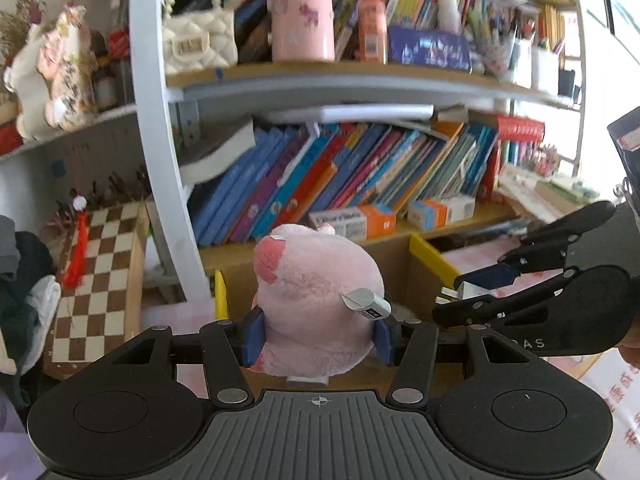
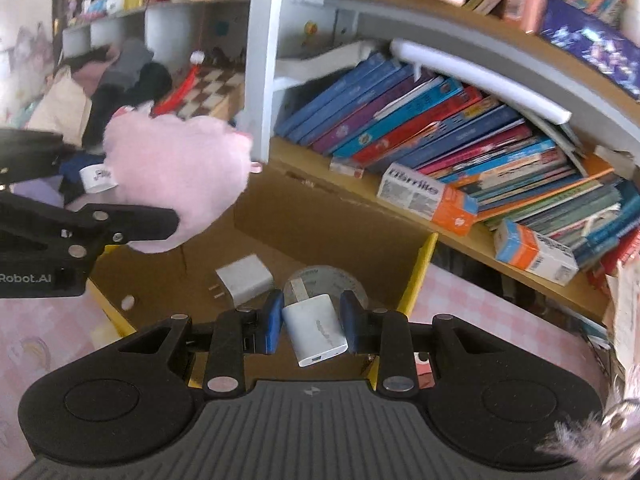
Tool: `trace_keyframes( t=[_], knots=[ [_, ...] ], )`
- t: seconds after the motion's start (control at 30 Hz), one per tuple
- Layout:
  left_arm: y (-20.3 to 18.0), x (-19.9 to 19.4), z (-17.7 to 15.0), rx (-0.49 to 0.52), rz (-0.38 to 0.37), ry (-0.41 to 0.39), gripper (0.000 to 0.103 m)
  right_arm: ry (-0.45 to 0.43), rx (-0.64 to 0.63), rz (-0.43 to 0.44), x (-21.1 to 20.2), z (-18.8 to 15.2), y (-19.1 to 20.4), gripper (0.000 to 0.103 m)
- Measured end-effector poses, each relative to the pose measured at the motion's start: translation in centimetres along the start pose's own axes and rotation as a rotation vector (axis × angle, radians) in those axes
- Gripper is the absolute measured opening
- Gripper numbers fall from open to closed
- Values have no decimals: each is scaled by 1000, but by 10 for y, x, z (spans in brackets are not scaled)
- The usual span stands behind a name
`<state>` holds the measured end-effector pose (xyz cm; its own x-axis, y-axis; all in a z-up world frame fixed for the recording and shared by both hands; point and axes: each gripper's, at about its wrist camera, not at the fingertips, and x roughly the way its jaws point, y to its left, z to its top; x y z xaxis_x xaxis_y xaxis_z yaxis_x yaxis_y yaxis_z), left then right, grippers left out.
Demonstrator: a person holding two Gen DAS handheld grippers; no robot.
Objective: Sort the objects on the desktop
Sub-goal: 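Carry the adapter with the right tool while the left tool carries the pig over the yellow box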
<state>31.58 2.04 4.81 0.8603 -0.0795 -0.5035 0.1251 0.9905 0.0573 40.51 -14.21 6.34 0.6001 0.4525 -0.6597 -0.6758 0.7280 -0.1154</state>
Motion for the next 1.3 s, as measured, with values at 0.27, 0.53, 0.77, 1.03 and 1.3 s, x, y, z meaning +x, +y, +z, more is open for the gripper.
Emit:
trace_keyframes(
  t=[0.27, 0.53, 0.77, 1.03, 1.3],
  knots=[
    [-4, 34, -4, 34, 7, 74, 52, 81, -105, 46, 37, -3, 6, 29],
    [-3, 57, -5, 51, -1, 142, 52, 114, -164, 76, 59, 2, 4, 29],
    [-2, 73, -17, 49, -6, 232, 53, 157, -212, 111, 74, 3, 7, 29],
    [-3, 80, -22, 70, -2, 258, 54, 200, -226, 143, 84, 0, 10, 29],
    [-5, 79, -21, 99, 9, 261, 59, 236, -240, 156, 88, 0, 12, 29]
  ],
)
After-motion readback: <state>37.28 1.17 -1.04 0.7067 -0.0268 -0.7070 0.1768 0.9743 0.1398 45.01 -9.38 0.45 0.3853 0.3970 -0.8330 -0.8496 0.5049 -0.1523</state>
